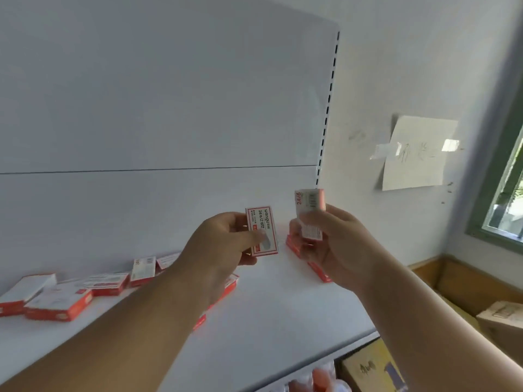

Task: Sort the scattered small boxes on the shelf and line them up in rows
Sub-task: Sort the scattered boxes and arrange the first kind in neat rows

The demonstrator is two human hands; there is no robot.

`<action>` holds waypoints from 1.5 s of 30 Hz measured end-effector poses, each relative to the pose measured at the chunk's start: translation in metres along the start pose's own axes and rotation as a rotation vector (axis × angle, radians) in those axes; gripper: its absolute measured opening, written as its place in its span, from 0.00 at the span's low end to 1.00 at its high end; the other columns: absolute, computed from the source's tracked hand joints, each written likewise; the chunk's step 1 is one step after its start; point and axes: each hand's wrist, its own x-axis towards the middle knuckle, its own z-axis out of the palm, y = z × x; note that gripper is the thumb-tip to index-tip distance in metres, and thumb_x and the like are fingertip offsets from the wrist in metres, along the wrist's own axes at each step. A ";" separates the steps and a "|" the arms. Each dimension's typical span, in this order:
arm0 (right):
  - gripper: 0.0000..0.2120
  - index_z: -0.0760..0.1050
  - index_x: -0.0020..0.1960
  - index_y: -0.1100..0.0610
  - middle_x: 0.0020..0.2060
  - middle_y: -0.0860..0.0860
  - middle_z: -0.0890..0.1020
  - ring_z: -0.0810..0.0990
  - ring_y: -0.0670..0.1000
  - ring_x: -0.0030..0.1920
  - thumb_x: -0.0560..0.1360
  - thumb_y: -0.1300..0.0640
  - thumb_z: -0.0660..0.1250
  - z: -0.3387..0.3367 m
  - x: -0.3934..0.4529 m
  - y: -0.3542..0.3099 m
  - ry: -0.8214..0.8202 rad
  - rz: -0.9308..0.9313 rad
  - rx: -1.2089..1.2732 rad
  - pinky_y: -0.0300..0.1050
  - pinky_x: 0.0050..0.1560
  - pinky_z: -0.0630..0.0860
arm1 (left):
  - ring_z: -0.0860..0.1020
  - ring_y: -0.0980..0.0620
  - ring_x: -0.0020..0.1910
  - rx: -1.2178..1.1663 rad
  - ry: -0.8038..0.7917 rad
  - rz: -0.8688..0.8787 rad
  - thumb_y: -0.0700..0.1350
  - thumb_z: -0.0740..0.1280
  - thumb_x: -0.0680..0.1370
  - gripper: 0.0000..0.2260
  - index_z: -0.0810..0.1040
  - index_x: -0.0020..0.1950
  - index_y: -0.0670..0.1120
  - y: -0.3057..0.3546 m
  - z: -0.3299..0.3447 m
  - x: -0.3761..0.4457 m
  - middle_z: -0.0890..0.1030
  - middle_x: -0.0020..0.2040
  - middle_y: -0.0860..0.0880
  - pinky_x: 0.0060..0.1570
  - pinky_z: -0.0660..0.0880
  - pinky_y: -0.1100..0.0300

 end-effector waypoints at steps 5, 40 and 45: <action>0.11 0.73 0.41 0.60 0.36 0.58 0.76 0.75 0.53 0.32 0.79 0.54 0.64 -0.079 0.029 -0.019 -0.030 0.105 0.072 0.43 0.31 0.72 | 0.85 0.46 0.45 -0.070 0.068 -0.090 0.36 0.70 0.76 0.06 0.82 0.51 0.45 -0.004 0.081 0.032 0.87 0.43 0.48 0.40 0.78 0.54; 0.03 0.72 0.44 0.50 0.44 0.48 0.79 0.76 0.50 0.42 0.75 0.53 0.66 -0.083 0.103 0.008 -0.042 -0.336 -1.213 0.43 0.38 0.68 | 0.81 0.51 0.39 0.894 0.250 -0.074 0.51 0.70 0.73 0.05 0.75 0.43 0.53 -0.012 0.092 0.062 0.81 0.38 0.51 0.37 0.75 0.58; 0.04 0.73 0.45 0.50 0.46 0.48 0.80 0.75 0.51 0.45 0.76 0.51 0.66 0.014 0.076 0.019 -0.137 -0.400 -1.194 0.42 0.41 0.67 | 0.78 0.57 0.38 0.976 0.211 -0.054 0.50 0.69 0.73 0.04 0.74 0.44 0.55 -0.011 0.001 0.009 0.79 0.40 0.56 0.33 0.70 0.61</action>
